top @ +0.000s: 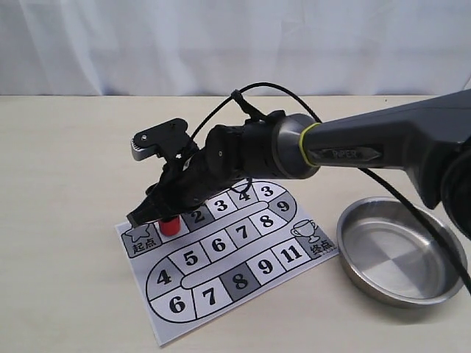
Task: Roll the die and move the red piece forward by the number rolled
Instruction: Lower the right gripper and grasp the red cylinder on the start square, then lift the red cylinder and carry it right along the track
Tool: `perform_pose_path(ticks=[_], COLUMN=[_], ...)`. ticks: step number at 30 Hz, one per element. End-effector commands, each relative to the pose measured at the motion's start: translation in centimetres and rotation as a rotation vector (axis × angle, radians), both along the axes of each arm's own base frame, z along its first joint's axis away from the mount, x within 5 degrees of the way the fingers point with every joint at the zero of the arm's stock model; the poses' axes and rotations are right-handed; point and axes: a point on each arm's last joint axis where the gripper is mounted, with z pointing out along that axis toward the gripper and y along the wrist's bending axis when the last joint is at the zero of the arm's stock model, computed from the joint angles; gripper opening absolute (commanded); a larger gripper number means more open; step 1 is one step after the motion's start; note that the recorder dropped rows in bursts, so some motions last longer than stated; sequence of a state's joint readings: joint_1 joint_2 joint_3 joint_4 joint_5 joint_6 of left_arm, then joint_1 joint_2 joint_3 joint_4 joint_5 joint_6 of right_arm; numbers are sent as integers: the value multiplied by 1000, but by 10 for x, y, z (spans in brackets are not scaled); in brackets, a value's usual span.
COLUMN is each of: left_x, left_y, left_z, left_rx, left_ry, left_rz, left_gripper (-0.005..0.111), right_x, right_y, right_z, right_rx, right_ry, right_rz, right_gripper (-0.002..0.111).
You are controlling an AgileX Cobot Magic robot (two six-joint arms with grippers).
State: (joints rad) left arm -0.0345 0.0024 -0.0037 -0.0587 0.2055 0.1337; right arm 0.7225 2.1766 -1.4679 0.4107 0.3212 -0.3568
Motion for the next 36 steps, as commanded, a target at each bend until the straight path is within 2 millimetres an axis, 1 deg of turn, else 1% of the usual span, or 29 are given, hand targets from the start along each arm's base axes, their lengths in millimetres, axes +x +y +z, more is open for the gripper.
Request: perform_pose_path(ticks=[1, 5, 11, 13, 16, 18, 22, 25, 28, 31, 33, 36], left_x=[0, 0, 0, 0, 0, 0, 0, 0, 0, 0, 0, 0], left_y=[0, 0, 0, 0, 0, 0, 0, 0, 0, 0, 0, 0], left_z=[0, 0, 0, 0, 0, 0, 0, 0, 0, 0, 0, 0], left_rx=[-9, -9, -9, -9, -9, -9, -9, -9, -9, -9, -9, -9], left_ry=[-7, -7, -7, -7, -7, -7, -7, -7, -7, -7, -7, -7], left_rz=[-2, -2, -2, -2, -2, -2, -2, -2, -2, -2, -2, -2], left_gripper=[0, 0, 0, 0, 0, 0, 0, 0, 0, 0, 0, 0], right_x=[3, 10, 19, 20, 21, 22, 21, 20, 20, 20, 20, 20], right_y=[-8, -21, -40, -43, -42, -39, -37, -38, -38, -38, -38, -38], right_z=[23, 32, 30, 30, 29, 23, 1, -12, -12, -7, 0, 14], right_rx=[18, 17, -11, -9, -2, 1, -25, -43, -44, -37, -30, -13], right_ry=[-37, -25, 36, 44, 35, 34, 65, 85, 84, 76, 64, 31], right_rz=[-3, -26, -55, -66, -72, -78, -76, -78, -77, -77, -75, -72], right_gripper=[4, 4, 4, 4, 4, 4, 4, 4, 4, 4, 4, 4])
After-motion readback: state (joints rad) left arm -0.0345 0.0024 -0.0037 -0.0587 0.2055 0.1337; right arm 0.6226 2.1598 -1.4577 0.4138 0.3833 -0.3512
